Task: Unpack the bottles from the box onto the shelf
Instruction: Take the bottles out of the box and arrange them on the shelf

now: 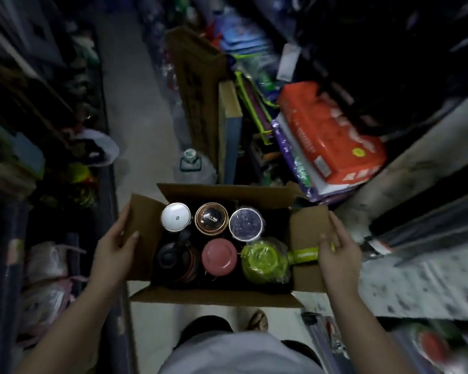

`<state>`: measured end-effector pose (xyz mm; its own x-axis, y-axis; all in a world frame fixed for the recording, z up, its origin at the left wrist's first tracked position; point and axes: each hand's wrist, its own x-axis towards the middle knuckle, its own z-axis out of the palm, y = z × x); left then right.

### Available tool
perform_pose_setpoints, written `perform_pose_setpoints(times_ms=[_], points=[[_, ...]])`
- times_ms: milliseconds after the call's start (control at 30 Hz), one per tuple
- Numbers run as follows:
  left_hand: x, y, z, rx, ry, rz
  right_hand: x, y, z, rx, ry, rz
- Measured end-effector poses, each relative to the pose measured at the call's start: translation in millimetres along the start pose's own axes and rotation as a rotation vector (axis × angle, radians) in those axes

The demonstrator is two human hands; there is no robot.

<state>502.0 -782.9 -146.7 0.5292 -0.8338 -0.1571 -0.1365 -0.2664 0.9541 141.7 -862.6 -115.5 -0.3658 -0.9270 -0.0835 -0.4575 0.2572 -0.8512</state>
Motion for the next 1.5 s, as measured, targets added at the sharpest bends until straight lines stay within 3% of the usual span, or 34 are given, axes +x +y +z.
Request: perform_pose_setpoints(times_ms=[233, 500, 667, 967, 1167, 1400, 1500], points=[[34.3, 28.8, 18.9, 0.034, -0.303, 0.02, -79.4, 13.4, -39.5, 0.002, 0.289, 0.169], [17.1, 55.9, 71.0, 0.205, -0.801, 0.252, -209.6, 43.3, -67.0, 0.059, 0.661, 0.485], [-14.7, 55.4, 125.2, 0.279, -1.044, 0.187, -288.8, 63.9, -92.1, 0.073, 0.848, 0.686], [-155.8, 74.8, 219.2, 0.36, -1.45, 0.298, -413.6, 97.4, -135.4, 0.191, 1.256, 0.927], [-273.8, 65.4, 274.9, 0.419, -1.67, 0.423, -488.5, 136.2, -176.7, 0.215, 1.45, 1.014], [-425.3, 50.2, 313.9, 0.443, -1.884, 0.446, -575.5, 152.6, -228.7, 0.263, 1.683, 1.049], [-498.2, 52.2, 329.6, 0.477, -2.02, 0.558, -609.6, 156.5, -244.3, 0.289, 1.813, 1.096]])
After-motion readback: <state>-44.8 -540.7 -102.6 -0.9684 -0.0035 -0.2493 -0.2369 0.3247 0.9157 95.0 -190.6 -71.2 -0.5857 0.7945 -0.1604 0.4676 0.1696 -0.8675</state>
